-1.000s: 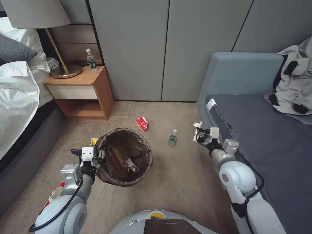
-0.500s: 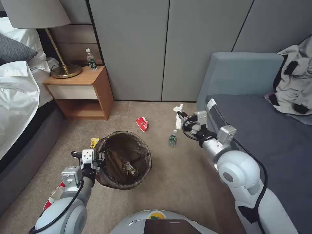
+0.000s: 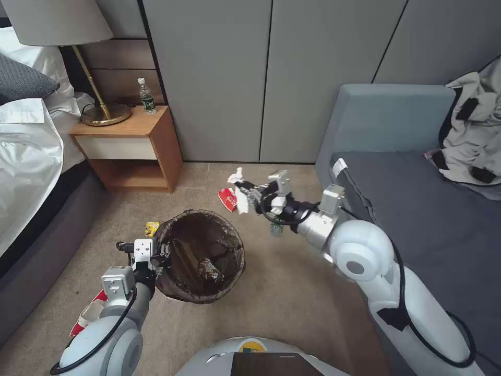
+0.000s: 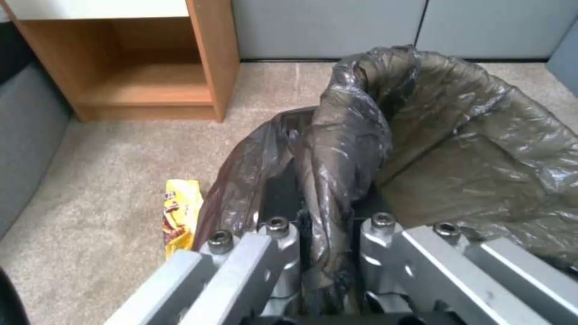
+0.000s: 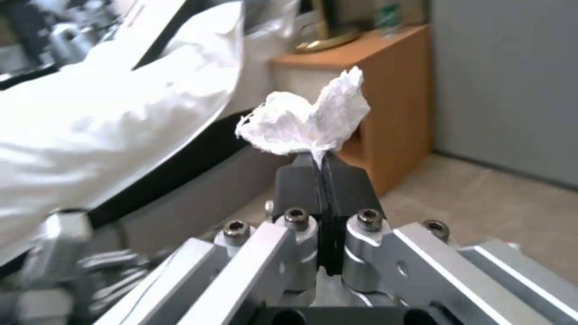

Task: Pick up the trash bin, then pick up the garbage from the floor and place it into the trash bin.

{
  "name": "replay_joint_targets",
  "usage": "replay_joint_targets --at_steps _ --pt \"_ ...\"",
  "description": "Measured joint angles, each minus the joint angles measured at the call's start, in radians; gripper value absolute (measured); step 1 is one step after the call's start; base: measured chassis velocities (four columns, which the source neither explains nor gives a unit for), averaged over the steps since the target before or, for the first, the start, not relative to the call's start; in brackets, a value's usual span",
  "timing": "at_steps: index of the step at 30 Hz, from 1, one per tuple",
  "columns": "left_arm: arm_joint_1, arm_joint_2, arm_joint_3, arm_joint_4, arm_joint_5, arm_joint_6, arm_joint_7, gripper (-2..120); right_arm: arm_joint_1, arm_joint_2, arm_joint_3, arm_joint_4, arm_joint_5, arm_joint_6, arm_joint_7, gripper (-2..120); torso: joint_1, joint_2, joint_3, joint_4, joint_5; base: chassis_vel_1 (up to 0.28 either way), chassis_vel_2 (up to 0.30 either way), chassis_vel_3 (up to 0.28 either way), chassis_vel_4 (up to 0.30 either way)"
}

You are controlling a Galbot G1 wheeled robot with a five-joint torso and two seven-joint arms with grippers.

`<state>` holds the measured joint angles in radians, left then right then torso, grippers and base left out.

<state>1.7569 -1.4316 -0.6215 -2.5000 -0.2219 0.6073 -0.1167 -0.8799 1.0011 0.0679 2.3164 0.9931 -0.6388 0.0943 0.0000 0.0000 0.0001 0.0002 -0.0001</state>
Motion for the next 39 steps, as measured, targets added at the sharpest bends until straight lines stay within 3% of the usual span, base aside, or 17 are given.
replay_joint_targets --at_steps 4,15,25,39 --pt "-0.003 0.002 0.000 0.000 -0.004 0.003 -0.002 7 0.065 -0.010 -0.127 -0.013 0.024 -0.019 0.026 0 0.000 0.000 0.000 -0.0002 0.0000 0.000 0.000 0.000 0.000" --pt "-0.020 0.003 0.000 0.000 -0.017 0.007 -0.004 7 0.158 -0.011 -0.319 -0.032 0.035 -0.076 0.084 -1 0.000 0.000 0.000 -0.0002 -0.0001 0.000 0.000 0.000 0.000" --pt "-0.029 0.006 -0.001 0.000 -0.029 0.009 -0.006 7 0.212 0.014 -0.435 -0.076 0.019 -0.098 0.167 39 0.000 0.000 0.000 -0.0002 -0.0001 0.000 0.000 0.000 0.000" --pt "-0.019 0.015 -0.009 0.000 -0.038 0.011 -0.007 7 0.229 0.047 -0.449 -0.097 0.002 -0.099 0.178 84 0.000 0.000 0.000 -0.0002 0.0000 0.000 0.000 0.000 0.000"
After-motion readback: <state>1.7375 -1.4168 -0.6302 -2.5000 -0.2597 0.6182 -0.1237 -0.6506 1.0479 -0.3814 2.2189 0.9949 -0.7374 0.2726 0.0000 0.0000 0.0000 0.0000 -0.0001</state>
